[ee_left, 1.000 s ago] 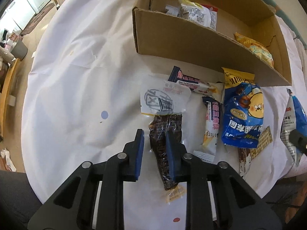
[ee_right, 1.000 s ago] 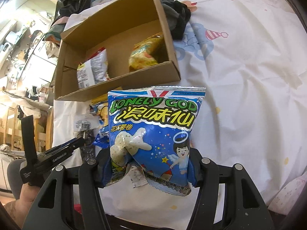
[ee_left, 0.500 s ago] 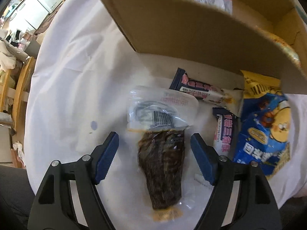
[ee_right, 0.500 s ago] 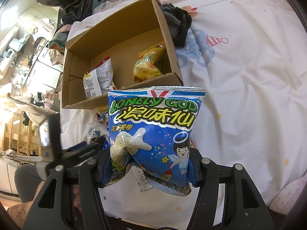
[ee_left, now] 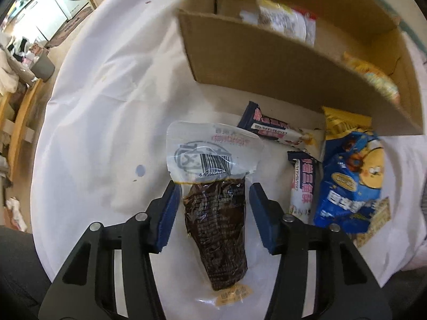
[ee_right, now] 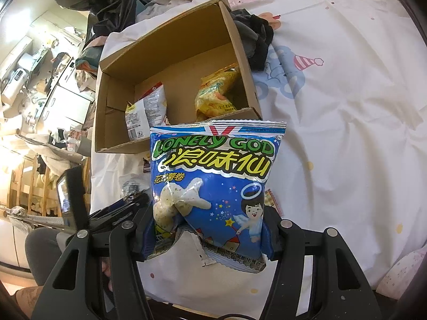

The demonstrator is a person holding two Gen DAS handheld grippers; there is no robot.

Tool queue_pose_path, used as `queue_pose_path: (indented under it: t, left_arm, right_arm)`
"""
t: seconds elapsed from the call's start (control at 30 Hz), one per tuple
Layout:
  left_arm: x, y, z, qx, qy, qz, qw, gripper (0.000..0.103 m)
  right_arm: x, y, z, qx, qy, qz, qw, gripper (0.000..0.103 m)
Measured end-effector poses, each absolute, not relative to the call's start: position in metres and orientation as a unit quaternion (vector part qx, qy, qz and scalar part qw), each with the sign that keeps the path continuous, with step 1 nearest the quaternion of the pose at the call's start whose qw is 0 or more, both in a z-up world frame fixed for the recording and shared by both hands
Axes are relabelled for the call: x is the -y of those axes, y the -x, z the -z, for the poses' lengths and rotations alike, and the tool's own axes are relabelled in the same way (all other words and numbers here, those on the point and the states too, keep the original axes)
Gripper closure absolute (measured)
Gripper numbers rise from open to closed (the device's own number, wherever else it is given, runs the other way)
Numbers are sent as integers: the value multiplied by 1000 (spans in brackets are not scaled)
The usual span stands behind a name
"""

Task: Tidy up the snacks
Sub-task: 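Lift the blue bag with the right tool while the left tool regrips the jerky pack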

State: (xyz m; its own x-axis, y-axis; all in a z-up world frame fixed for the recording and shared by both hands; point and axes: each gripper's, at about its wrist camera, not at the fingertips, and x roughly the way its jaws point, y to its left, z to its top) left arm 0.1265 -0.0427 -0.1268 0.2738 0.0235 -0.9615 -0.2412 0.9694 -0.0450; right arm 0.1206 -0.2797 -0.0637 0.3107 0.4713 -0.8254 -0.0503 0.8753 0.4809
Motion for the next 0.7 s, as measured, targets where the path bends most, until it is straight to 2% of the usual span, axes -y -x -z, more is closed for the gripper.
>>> queue_pose_path:
  t: [0.33,0.5,0.53,0.57,0.6,0.7]
  left_arm:
    - [6,-89,103,-574,138,-51,806,56]
    - [5,-71,71,-528,115,-39,840,59]
    - [7,-66,61,-513,110,-37,850,66]
    - [11,-60,51,-499,104,-33,860,84]
    - [15,-62,42,-494,93,-20,864,96]
    - [22,-61,25,-456,74,-10,887,96]
  right_arm:
    - [277,-118,59,-560,-183,-168,790,41]
    - [279,-116,55,-550,-187,-173,795,41]
    - [279,-116,53,-546,-189,-175,797,41]
    - [279,-115,52,-545,-190,-177,798,41]
    - [278,-115,51,-541,-192,-180,799,41]
    - [276,-114,45,-531,-191,-190,803,41]
